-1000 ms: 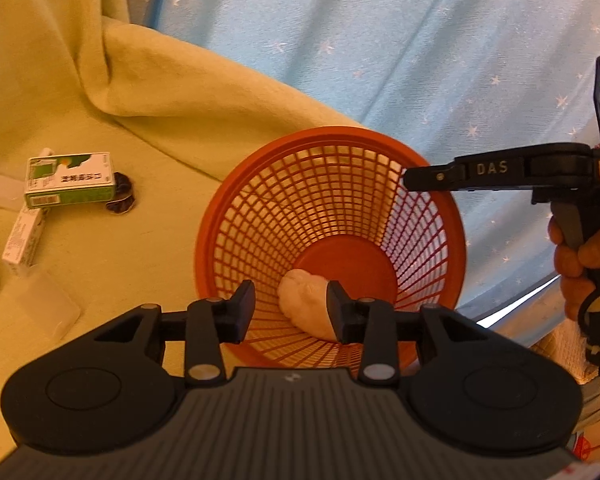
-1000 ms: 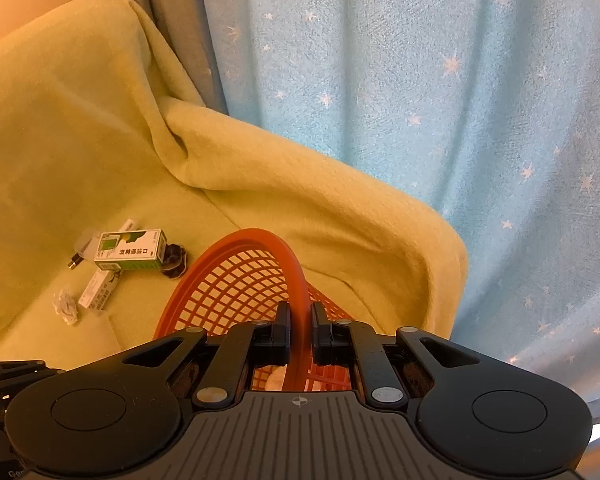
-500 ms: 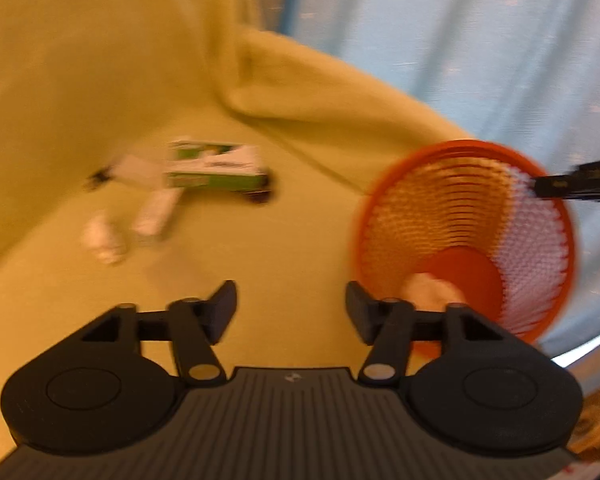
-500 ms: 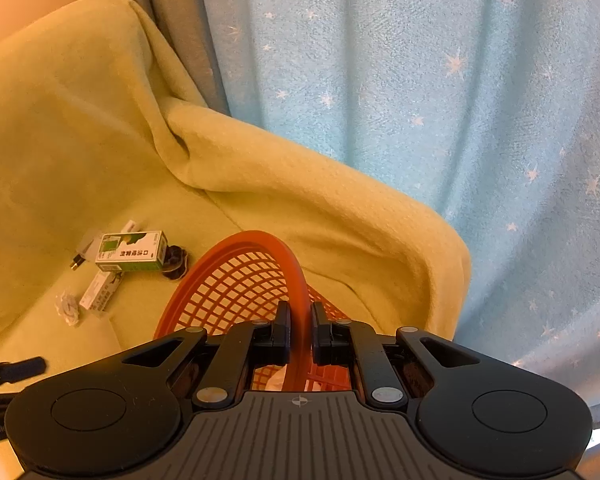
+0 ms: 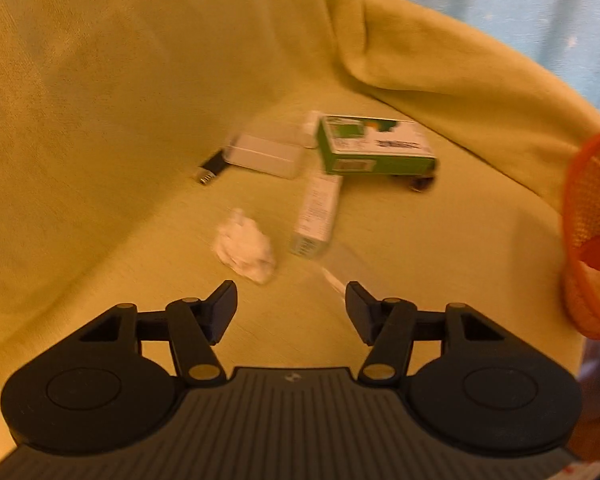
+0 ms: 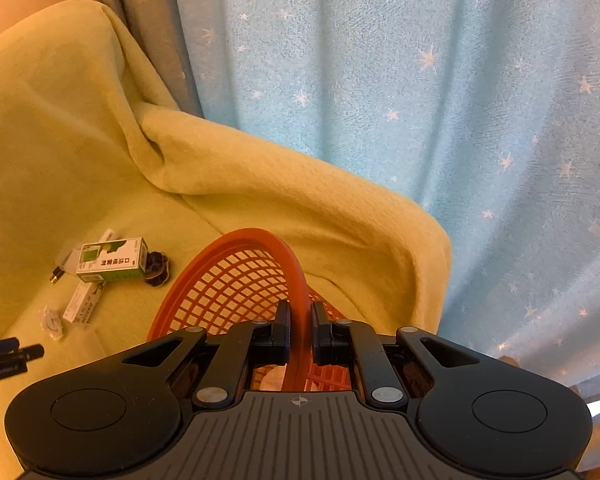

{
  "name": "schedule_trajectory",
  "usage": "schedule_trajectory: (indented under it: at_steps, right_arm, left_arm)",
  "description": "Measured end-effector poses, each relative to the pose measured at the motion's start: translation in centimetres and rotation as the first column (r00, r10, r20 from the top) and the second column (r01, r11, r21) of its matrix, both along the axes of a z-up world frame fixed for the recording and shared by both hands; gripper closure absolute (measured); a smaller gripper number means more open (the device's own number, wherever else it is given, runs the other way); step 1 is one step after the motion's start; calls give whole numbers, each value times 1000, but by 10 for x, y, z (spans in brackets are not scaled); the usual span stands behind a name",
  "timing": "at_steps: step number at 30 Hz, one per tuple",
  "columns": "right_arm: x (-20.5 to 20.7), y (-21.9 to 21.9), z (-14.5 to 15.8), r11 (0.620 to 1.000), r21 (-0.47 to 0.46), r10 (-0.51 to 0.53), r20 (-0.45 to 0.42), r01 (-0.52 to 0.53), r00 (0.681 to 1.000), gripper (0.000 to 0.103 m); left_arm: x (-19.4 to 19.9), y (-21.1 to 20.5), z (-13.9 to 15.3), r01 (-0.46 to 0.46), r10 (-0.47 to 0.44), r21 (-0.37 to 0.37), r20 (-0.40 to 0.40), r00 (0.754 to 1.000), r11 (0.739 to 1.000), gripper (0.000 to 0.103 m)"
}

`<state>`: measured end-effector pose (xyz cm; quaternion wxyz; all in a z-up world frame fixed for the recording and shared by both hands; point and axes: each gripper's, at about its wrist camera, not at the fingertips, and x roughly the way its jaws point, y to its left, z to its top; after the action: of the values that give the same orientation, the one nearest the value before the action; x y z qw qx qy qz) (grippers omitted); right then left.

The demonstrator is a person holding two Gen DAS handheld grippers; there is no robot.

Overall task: Organize objects
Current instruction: 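Grasp the crumpled white tissue with the left tool, then drop the tissue into the wastebasket by opening the left tool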

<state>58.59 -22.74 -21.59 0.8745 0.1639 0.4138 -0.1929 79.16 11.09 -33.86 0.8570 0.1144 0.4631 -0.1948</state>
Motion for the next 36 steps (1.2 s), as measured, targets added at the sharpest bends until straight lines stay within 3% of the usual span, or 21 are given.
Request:
schedule_trajectory:
  at_steps: [4, 8, 10, 12, 13, 20, 28, 36]
  right_arm:
    - [1, 2, -1, 1000, -13, -21, -5, 21, 1000, 97]
    - [2, 5, -2, 999, -32, -34, -10, 33, 999, 97]
    - [2, 6, -2, 999, -39, -34, -12, 34, 999, 97]
    - [3, 6, -2, 999, -42, -33, -14, 33, 999, 97]
    - [3, 7, -2, 999, -43, -32, -15, 32, 999, 97]
    - [6, 3, -1, 999, -36, -22, -21, 21, 1000, 97]
    - [6, 0, -1, 1000, -20, -6, -18, 6, 1000, 97]
    - [5, -3, -1, 1000, 5, 7, -2, -7, 1000, 97]
  left_arm:
    - [21, 2, -17, -4, 4, 25, 19, 1000, 1000, 52]
    - [38, -1, -34, -9, 8, 36, 19, 1000, 999, 62]
    - [44, -1, -39, -16, 15, 43, 22, 1000, 999, 72]
    - [49, 1, -41, -28, 27, 39, 16, 1000, 999, 91]
    - [50, 1, -41, -32, 32, 34, 12, 999, 999, 94]
    - [33, 9, -13, -18, 18, 0, 38, 999, 1000, 98]
    - [-8, 2, 42, 18, -14, -118, 38, 999, 993, 98]
    - [-54, -38, 82, 134, -132, -265, 25, 991, 955, 98]
